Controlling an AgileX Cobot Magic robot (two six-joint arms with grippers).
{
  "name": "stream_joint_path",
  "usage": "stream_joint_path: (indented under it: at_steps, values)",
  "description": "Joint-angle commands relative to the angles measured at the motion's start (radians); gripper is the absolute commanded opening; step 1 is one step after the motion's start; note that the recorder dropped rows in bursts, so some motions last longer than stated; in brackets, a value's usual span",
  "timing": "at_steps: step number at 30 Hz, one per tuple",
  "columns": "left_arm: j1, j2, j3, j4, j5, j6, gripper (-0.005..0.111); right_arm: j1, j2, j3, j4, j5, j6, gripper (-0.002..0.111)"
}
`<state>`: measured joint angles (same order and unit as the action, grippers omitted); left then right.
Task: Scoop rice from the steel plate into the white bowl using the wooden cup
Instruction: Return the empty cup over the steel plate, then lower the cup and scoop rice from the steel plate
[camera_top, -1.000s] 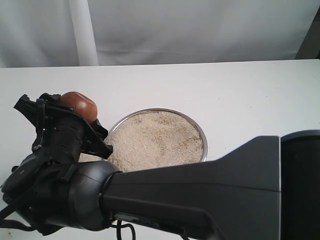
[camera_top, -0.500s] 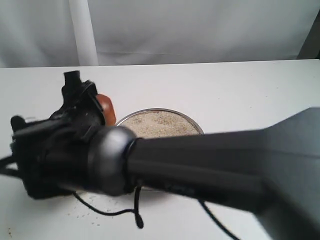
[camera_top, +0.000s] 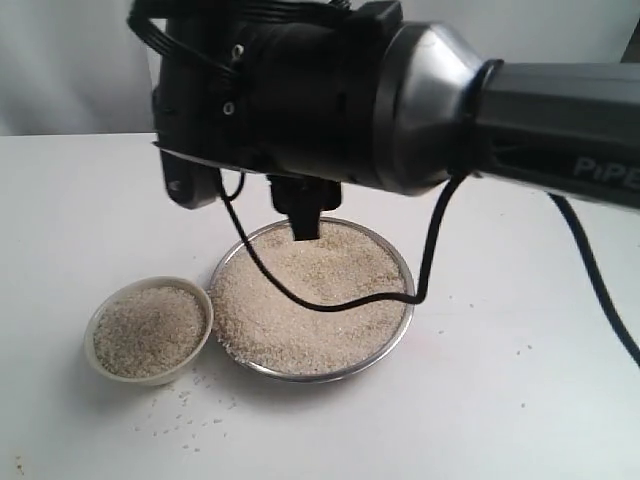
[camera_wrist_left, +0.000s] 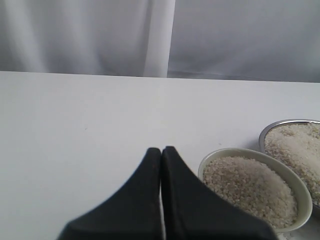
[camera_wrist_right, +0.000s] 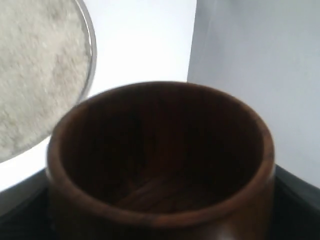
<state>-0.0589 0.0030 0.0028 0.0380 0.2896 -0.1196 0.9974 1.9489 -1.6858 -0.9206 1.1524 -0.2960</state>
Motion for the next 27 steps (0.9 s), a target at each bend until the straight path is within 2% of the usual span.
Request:
stream_joint_path:
  at_steps: [1, 10, 15, 27]
  values:
    - [-0.004, -0.003, -0.003, -0.005, -0.004, -0.002, 0.000, -0.049, 0.021, 0.066, -0.134, 0.029, -0.117, 0.000]
    - [-0.004, -0.003, -0.003, -0.005, -0.004, -0.004, 0.000, -0.104, 0.210, 0.097, -0.291, 0.031, -0.127, 0.000]
    - [-0.004, -0.003, -0.003, -0.005, -0.004, -0.004, 0.000, -0.122, 0.304, 0.097, -0.301, 0.029, -0.125, 0.000]
    - [-0.004, -0.003, -0.003, -0.005, -0.004, -0.004, 0.000, -0.122, 0.365, 0.095, -0.281, -0.032, -0.101, 0.000]
